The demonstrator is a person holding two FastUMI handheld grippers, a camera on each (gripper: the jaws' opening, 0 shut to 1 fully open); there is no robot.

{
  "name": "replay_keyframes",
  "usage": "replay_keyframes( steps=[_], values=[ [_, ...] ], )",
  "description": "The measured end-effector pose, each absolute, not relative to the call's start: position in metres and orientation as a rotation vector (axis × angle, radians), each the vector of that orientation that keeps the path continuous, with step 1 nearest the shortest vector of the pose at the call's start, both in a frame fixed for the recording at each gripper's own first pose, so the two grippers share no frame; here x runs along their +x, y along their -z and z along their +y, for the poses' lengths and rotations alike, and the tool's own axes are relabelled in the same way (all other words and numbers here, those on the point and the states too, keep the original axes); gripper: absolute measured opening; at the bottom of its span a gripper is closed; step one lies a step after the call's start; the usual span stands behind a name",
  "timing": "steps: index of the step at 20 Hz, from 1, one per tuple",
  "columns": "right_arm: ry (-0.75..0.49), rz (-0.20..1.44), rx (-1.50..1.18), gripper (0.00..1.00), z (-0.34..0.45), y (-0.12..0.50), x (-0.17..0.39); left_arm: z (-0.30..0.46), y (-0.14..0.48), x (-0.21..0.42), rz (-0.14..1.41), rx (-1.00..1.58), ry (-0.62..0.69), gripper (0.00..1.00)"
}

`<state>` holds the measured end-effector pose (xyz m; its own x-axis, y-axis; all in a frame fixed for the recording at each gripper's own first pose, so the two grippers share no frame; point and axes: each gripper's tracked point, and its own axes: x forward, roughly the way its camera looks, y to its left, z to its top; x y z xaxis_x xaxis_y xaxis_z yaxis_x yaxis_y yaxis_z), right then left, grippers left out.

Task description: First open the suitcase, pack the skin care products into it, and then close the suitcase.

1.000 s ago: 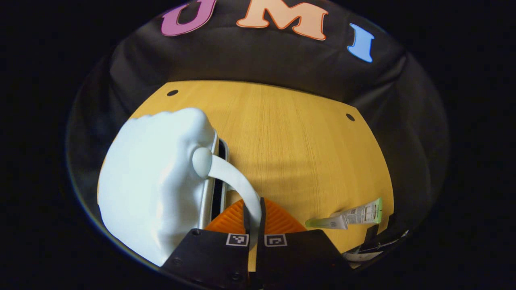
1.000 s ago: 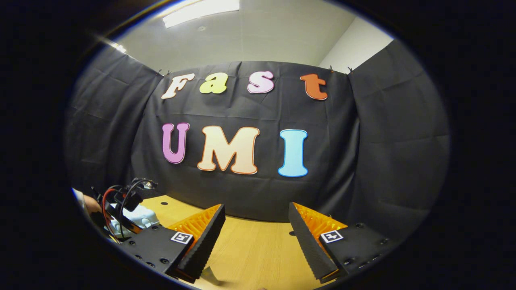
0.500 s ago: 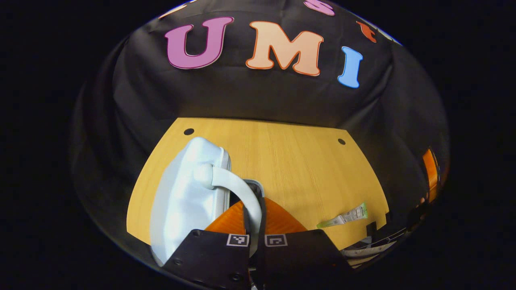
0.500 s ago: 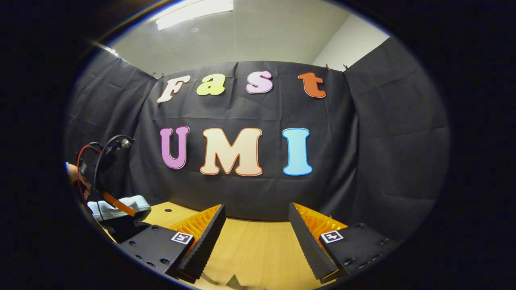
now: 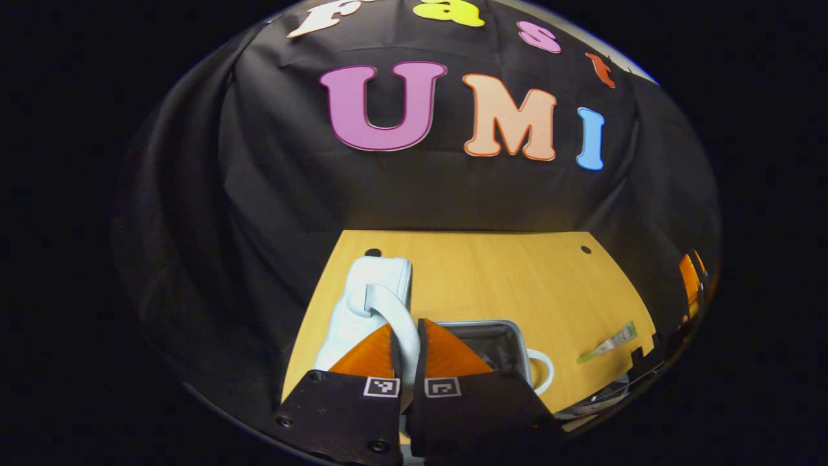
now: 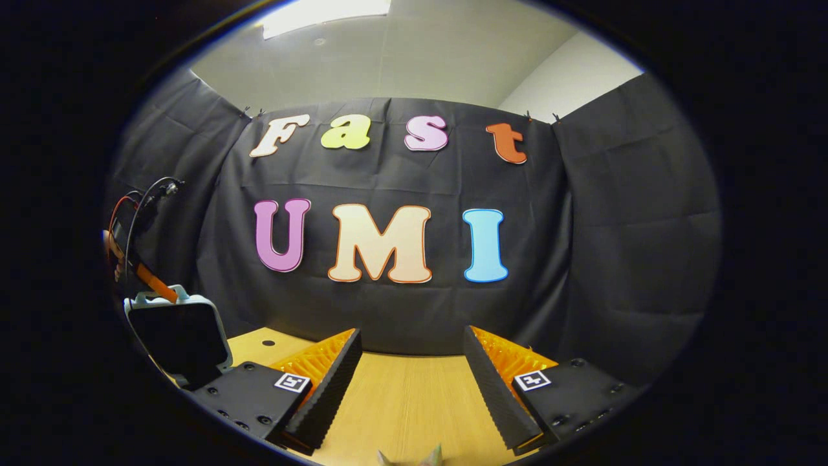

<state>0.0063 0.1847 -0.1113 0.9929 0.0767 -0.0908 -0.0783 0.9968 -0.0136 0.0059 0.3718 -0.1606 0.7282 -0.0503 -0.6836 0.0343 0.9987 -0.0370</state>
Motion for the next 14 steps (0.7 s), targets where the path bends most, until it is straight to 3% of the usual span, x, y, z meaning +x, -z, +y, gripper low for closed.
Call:
replay_keyframes(
  steps=[7, 14],
  values=[
    [-0.091, 0.02, -0.145, 0.98, 0.238, 0.095, -0.001, 0.49, 0.197, 0.011, 0.724, -0.073, -0.075, 0.0],
    [-0.114, 0.083, -0.141, 0.98, 0.272, 0.116, -0.004, 0.572, 0.261, 0.002, 0.779, -0.105, -0.18, 0.0]
  ],
)
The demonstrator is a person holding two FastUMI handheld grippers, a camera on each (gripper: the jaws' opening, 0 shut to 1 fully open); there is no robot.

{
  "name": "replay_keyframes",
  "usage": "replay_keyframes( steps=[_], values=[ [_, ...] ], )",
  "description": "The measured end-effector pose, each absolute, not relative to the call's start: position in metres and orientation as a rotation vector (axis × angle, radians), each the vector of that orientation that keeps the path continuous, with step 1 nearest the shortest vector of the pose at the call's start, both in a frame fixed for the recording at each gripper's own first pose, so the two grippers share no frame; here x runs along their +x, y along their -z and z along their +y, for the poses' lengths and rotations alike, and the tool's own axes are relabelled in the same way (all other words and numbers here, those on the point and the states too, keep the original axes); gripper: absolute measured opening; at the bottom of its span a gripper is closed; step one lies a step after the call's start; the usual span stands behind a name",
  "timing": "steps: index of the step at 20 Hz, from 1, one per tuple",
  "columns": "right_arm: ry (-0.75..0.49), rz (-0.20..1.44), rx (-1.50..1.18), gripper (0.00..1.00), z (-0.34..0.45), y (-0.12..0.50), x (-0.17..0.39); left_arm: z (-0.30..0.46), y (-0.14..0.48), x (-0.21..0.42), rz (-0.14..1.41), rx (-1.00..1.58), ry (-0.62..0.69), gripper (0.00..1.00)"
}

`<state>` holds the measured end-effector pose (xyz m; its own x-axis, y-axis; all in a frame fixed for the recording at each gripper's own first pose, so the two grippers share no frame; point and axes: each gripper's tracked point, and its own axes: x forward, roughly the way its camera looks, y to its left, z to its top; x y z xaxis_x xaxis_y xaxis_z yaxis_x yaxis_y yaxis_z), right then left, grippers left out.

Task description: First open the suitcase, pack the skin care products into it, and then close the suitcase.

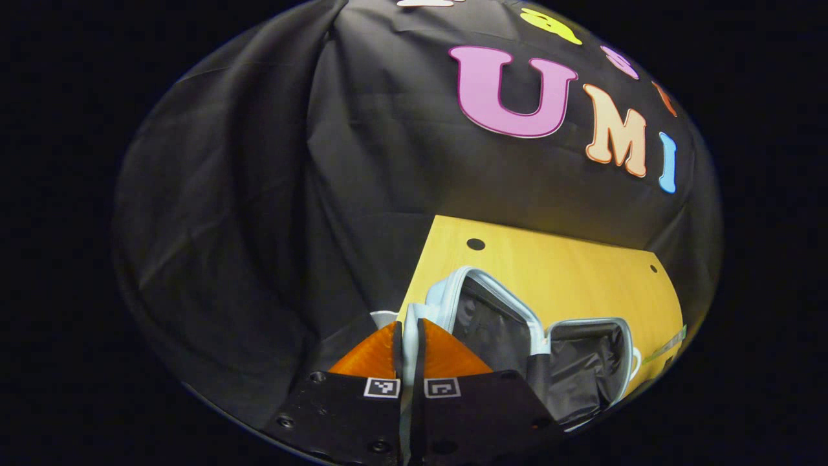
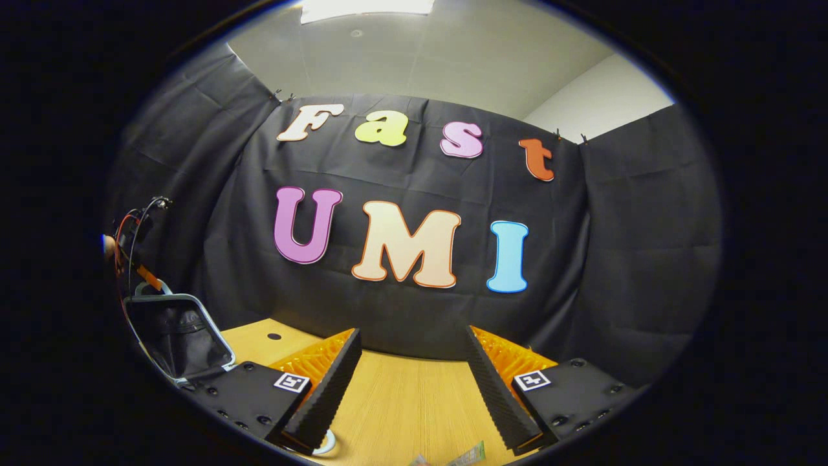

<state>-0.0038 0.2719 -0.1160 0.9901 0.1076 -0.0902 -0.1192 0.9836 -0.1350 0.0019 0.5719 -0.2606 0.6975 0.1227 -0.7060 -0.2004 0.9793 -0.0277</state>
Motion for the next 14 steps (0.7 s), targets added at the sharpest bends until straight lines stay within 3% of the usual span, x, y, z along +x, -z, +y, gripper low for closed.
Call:
replay_keyframes(
  steps=[6, 13, 14],
  values=[
    [-0.111, 0.114, -0.16, 0.98, 0.278, 0.12, 0.001, 0.597, 0.338, 0.0, 0.871, -0.149, -0.219, 0.0],
    [-0.122, 0.156, -0.18, 0.98, 0.283, 0.124, 0.005, 0.619, 0.402, -0.018, 0.868, -0.147, -0.285, 0.0],
    [-0.123, 0.152, -0.175, 0.99, 0.282, 0.121, 0.005, 0.623, 0.406, -0.019, 0.857, -0.142, -0.326, 0.08]
  ],
)
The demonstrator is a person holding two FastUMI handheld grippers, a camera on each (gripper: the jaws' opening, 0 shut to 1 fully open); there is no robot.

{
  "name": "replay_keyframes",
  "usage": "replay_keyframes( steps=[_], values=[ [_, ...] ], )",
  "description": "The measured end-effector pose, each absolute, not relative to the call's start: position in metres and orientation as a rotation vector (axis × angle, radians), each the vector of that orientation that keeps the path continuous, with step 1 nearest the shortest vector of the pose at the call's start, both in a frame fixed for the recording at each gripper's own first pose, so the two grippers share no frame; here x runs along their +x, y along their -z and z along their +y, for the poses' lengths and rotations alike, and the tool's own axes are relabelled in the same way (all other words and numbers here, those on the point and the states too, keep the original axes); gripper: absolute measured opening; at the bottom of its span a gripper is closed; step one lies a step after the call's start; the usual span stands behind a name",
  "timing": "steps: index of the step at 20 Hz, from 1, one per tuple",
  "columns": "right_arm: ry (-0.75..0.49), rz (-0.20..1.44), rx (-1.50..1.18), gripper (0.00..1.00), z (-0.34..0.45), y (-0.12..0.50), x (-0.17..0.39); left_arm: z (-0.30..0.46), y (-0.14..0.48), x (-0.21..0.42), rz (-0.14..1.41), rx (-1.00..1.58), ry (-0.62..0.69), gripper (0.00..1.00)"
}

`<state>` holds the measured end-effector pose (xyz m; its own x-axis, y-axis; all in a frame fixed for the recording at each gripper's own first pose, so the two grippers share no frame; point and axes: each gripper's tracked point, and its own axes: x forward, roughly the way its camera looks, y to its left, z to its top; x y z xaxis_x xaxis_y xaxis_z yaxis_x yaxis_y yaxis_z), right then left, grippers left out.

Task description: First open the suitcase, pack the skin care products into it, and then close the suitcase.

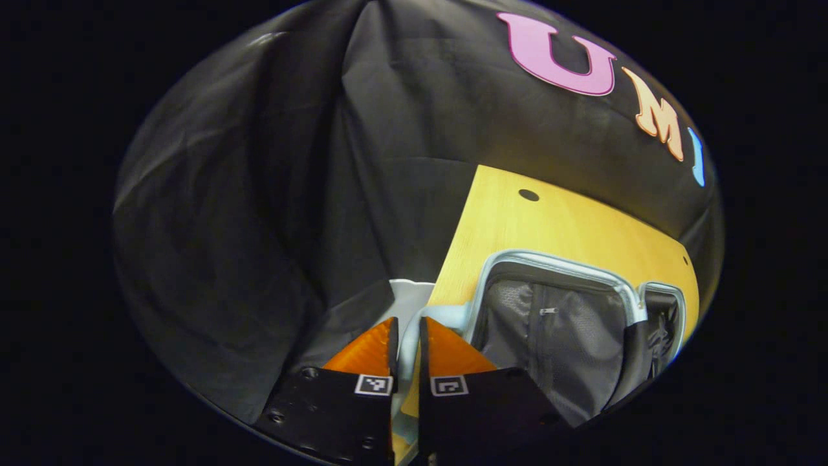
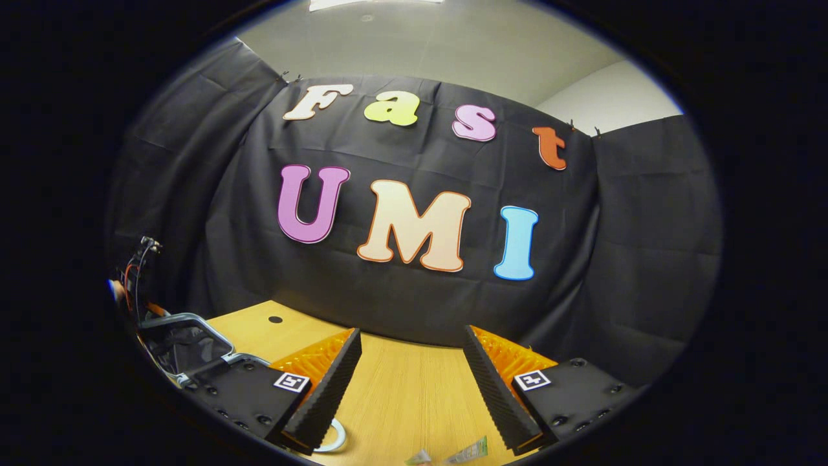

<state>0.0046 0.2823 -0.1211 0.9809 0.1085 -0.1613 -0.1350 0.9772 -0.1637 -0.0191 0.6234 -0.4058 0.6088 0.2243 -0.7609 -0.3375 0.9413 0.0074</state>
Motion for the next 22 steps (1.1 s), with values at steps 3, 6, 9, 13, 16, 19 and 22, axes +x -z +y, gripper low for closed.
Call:
replay_keyframes(
  steps=[3, 6, 9, 13, 16, 19, 22],
  values=[
    [-0.122, 0.125, -0.176, 0.99, 0.278, 0.112, 0.003, 0.642, 0.359, -0.005, 0.623, -0.064, -0.44, 0.31],
    [-0.108, 0.083, -0.158, 1.0, 0.267, 0.101, 0.002, 0.639, 0.302, 0.003, 0.492, 0.011, -0.486, 1.0],
    [-0.092, 0.039, -0.134, 0.98, 0.253, 0.091, 0.001, 0.62, 0.255, -0.005, 0.387, 0.039, -0.521, 0.94],
    [-0.047, -0.014, -0.06, 0.98, 0.226, 0.076, 0.003, 0.559, 0.199, -0.014, 0.26, 0.005, -0.494, 0.94],
    [-0.053, -0.029, -0.031, 1.0, 0.21, 0.071, 0.005, 0.488, 0.16, -0.017, 0.215, 0.023, -0.409, 0.92],
    [-0.06, -0.046, -0.013, 0.98, 0.19, 0.066, 0.006, 0.409, 0.122, -0.012, 0.136, 0.016, -0.31, 0.94],
    [-0.083, -0.042, 0.01, 0.98, 0.173, 0.064, 0.008, 0.338, 0.102, -0.005, 0.077, 0.023, -0.208, 0.94]
  ],
)
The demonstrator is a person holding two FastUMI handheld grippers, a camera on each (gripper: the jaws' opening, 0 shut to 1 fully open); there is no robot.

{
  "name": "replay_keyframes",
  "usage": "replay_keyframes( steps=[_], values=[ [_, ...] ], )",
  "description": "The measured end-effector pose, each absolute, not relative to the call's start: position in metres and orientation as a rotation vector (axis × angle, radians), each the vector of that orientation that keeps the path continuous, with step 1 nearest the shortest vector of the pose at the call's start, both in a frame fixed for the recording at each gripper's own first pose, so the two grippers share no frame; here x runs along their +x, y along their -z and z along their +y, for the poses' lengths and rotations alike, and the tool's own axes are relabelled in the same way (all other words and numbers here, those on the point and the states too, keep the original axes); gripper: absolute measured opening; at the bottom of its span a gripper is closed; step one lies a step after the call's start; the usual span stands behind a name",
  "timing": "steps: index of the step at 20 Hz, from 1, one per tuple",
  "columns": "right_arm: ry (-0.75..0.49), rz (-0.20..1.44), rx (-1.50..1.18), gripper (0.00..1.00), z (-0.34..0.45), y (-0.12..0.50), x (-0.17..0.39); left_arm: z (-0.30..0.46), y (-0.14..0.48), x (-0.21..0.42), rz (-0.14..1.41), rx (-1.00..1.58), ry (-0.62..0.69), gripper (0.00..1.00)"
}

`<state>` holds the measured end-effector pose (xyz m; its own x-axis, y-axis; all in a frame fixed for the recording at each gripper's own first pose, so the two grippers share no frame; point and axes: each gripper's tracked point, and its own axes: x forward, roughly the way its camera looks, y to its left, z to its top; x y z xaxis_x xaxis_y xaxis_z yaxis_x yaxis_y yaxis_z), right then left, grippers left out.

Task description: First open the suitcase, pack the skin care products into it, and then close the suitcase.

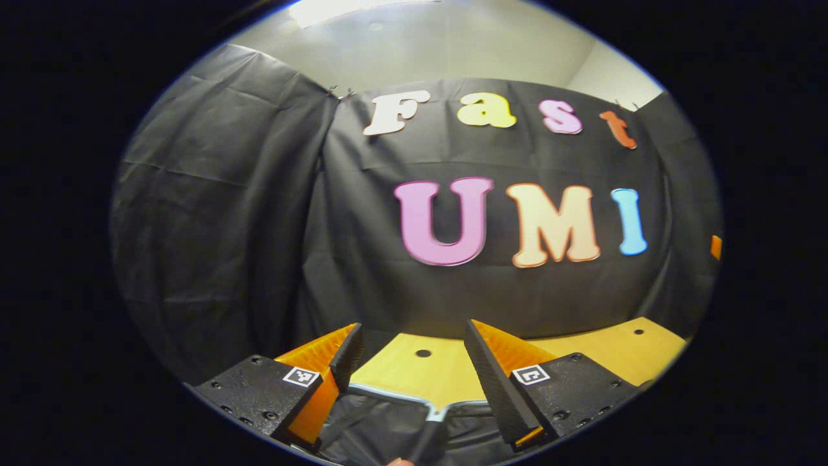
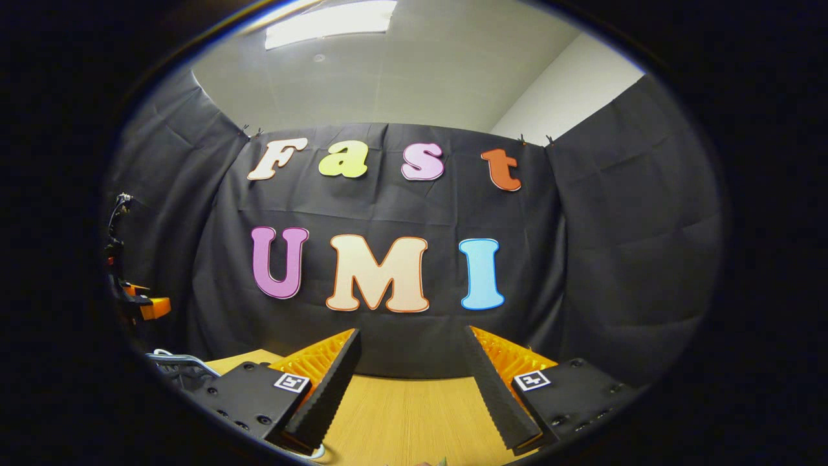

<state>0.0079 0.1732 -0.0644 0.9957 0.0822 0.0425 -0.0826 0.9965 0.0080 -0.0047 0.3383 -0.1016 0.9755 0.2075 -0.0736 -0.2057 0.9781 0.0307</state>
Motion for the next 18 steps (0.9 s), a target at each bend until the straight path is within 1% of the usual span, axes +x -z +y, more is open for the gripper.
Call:
replay_keyframes(
  steps=[1, 3, 5, 7, 8, 10, 11, 12, 15, 16, 18],
  values=[
    [-0.09, -0.045, 0.018, 0.98, 0.166, 0.064, 0.008, 0.317, 0.1, -0.004, 0.076, 0.018, -0.189, 0.92],
    [-0.103, -0.055, 0.029, 0.98, 0.154, 0.062, 0.009, 0.269, 0.099, -0.007, 0.081, -0.018, -0.149, 0.93],
    [-0.109, -0.056, 0.03, 0.98, 0.142, 0.064, 0.011, 0.235, 0.094, -0.006, 0.073, -0.042, -0.116, 0.95],
    [-0.118, -0.056, 0.042, 0.98, 0.132, 0.065, 0.011, 0.206, 0.091, -0.006, 0.068, -0.038, -0.091, 0.95],
    [-0.12, -0.055, 0.046, 0.98, 0.127, 0.066, 0.011, 0.193, 0.091, -0.005, 0.068, -0.031, -0.08, 0.91],
    [-0.129, -0.053, 0.051, 0.98, 0.117, 0.069, 0.011, 0.166, 0.097, -0.007, 0.077, -0.021, -0.053, 0.94],
    [-0.136, -0.048, 0.052, 0.98, 0.113, 0.072, 0.011, 0.149, 0.104, -0.009, 0.092, -0.022, -0.027, 0.94],
    [-0.143, -0.042, 0.052, 0.98, 0.11, 0.075, 0.01, 0.133, 0.116, -0.012, 0.115, -0.031, -0.003, 0.92],
    [-0.164, -0.023, 0.048, 0.98, 0.098, 0.084, 0.009, 0.085, 0.158, -0.019, 0.2, -0.048, 0.052, 0.94],
    [-0.171, -0.018, 0.046, 0.98, 0.094, 0.087, 0.008, 0.068, 0.173, -0.021, 0.227, -0.055, 0.074, 0.92],
    [-0.184, -0.008, 0.047, 0.98, 0.087, 0.095, 0.006, 0.03, 0.198, -0.03, 0.268, -0.068, 0.133, 0.93]
  ],
)
